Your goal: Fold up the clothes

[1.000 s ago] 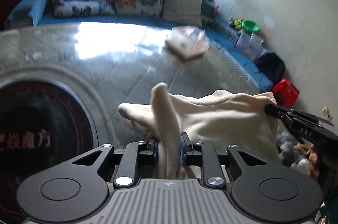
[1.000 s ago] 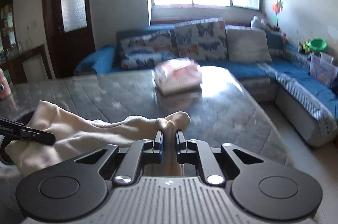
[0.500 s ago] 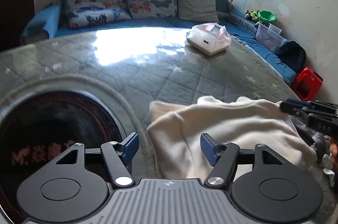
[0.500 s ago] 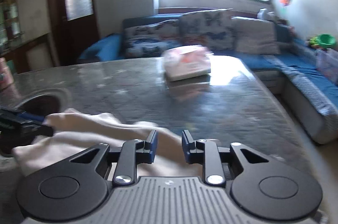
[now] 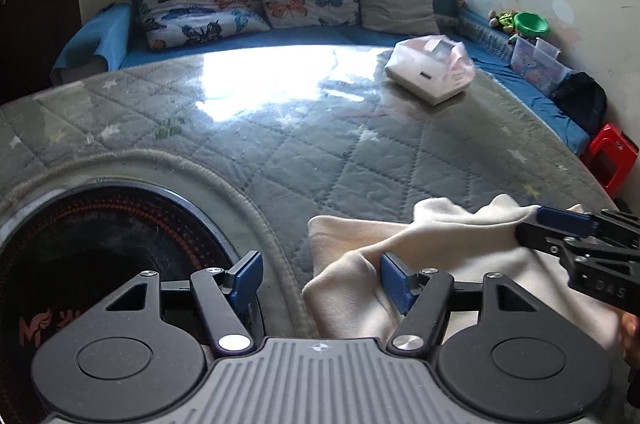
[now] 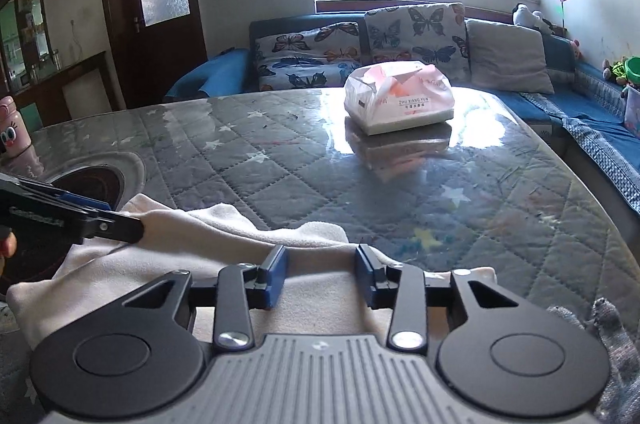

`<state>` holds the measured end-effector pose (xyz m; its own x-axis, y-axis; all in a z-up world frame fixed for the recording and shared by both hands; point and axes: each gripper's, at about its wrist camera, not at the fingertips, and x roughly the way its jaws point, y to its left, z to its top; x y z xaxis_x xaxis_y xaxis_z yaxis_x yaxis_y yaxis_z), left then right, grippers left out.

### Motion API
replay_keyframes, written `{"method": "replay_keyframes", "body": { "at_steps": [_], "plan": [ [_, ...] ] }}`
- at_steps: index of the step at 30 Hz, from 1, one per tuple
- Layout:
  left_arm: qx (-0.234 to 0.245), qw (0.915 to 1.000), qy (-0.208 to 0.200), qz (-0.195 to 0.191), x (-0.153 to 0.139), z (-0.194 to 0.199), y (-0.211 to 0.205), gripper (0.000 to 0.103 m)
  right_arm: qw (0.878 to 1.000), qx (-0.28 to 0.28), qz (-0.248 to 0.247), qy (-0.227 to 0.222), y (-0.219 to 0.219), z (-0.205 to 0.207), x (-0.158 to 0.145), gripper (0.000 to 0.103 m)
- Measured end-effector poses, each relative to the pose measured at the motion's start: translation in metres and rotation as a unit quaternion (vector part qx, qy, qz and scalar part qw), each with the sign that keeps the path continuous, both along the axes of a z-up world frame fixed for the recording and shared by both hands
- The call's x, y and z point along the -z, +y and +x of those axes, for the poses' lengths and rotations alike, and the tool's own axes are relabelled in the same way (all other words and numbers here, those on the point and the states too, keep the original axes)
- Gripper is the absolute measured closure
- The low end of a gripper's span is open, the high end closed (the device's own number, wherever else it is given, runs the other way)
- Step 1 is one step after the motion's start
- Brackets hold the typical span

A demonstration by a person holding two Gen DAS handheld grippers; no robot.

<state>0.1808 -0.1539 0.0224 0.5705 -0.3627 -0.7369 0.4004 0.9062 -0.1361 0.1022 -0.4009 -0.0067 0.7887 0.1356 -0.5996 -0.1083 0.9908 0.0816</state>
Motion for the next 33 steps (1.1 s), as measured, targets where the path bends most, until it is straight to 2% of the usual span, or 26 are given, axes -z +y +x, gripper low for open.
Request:
{"method": "replay_keyframes", "body": {
  "at_steps": [10,17,26,33],
  "plan": [
    [-0.003,1.0,-0.005,-0.003,-0.004,-0.002,0.0,0.032,1.0,-0.012,-0.003,-0.024,0.011,-0.01,-0.01,0.05],
    [0.013,0.9995,-0.027,0.003,-0.016,-0.021,-0.002,0.03,0.999,-0.03,-0.028,-0.012,0.025,-0.021,-0.005,0.047],
    [0.046,0.9969,-0.061,0.016,-0.021,-0.067,-0.012,0.03,0.998,-0.036,-0.037,-0.027,0.024,-0.07,-0.017,0.045],
    [0.052,0.9955,-0.076,0.024,-0.017,-0.095,-0.011,0.029,0.998,-0.03,-0.045,-0.036,0.017,-0.116,-0.015,0.045]
  ]
}}
